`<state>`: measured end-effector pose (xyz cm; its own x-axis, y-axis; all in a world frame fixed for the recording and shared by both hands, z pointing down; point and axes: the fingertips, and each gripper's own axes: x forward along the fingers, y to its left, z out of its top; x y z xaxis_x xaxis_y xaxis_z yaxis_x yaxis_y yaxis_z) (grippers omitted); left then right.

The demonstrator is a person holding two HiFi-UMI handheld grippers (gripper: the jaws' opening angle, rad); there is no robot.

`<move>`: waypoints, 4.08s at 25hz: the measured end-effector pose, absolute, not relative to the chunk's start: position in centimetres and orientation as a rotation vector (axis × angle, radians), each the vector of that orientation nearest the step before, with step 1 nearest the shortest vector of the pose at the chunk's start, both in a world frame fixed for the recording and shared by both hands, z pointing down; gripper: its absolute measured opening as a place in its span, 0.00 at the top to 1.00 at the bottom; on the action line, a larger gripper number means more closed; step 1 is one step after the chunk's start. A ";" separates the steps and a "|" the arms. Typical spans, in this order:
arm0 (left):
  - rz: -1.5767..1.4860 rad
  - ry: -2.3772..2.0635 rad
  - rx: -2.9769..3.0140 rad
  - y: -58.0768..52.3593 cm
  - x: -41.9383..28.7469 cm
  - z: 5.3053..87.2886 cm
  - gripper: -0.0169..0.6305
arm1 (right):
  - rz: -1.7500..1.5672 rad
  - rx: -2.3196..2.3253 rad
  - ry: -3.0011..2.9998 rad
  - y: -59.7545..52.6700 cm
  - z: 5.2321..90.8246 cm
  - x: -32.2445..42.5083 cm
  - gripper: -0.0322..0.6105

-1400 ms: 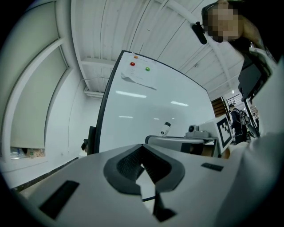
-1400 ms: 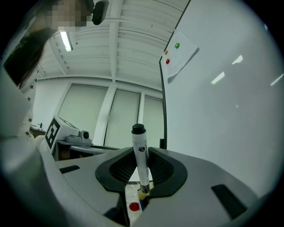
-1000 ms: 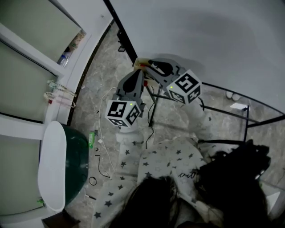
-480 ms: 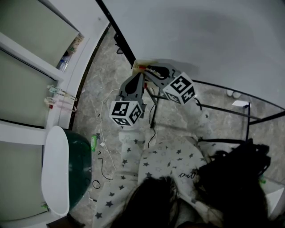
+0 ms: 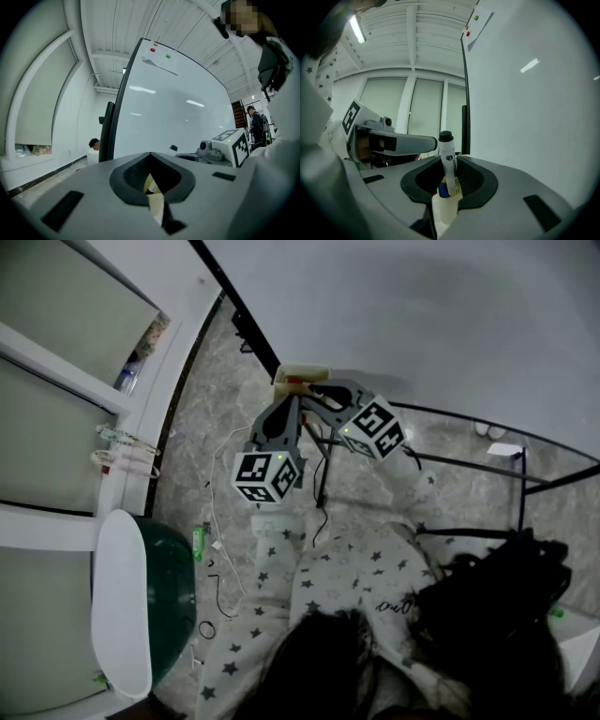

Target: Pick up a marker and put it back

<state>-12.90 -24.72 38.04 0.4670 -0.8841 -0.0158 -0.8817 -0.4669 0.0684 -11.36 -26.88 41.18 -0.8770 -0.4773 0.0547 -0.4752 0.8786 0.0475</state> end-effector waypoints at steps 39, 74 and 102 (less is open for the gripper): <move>-0.133 -1.586 2.659 -24.8 -13.0 37.3 0.97 | -0.150 0.695 -3.128 -24.5 37.4 -11.1 0.82; -0.159 -1.502 2.873 -20.4 -10.5 29.7 0.97 | -0.116 0.715 -3.217 -22.1 29.8 -8.7 0.94; -0.150 -1.517 2.852 -20.4 -10.8 29.7 0.97 | -0.119 0.701 -3.211 -22.0 30.0 -9.0 0.94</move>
